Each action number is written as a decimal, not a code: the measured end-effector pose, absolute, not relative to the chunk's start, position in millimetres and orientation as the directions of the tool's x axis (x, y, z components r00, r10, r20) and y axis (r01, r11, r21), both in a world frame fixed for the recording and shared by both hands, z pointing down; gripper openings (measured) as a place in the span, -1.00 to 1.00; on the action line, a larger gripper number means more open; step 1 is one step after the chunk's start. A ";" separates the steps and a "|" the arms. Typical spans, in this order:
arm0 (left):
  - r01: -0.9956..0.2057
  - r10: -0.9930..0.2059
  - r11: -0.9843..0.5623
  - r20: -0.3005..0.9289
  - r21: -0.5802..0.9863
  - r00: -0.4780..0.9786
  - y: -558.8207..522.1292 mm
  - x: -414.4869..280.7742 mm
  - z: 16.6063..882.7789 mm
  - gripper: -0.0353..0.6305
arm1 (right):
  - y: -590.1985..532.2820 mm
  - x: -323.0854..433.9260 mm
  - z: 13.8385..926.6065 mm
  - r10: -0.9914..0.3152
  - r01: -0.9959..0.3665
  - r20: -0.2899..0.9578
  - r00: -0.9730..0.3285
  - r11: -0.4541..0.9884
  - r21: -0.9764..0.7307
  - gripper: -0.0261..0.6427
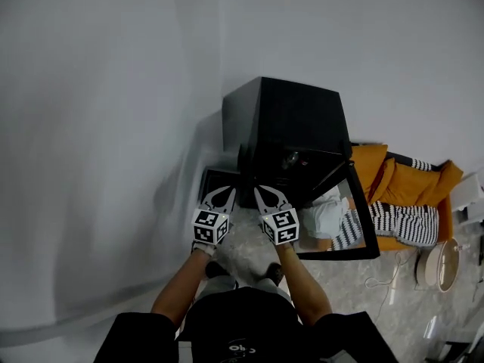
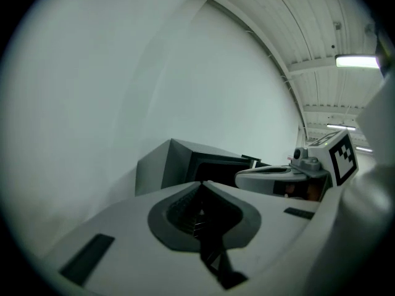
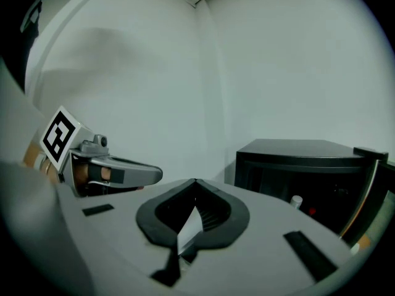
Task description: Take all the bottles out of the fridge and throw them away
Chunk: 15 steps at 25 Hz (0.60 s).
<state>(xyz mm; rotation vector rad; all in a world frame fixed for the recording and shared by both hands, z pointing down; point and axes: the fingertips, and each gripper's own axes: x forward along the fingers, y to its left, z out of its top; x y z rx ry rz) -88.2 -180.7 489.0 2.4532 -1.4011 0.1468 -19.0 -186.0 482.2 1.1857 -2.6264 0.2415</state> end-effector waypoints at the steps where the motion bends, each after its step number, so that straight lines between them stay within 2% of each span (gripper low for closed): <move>1: -0.851 -0.819 -0.480 0.237 0.213 0.522 -181.0 -77.1 484.8 -0.87 | -185.4 -9.0 478.8 -0.715 -0.756 0.290 -0.636 0.653 -0.046 -0.90; 15: -0.802 -0.773 -0.571 0.214 0.176 0.597 -201.0 61.7 450.3 -0.88 | -196.6 145.8 454.7 -0.791 -0.829 0.283 -0.542 0.558 -0.028 -0.90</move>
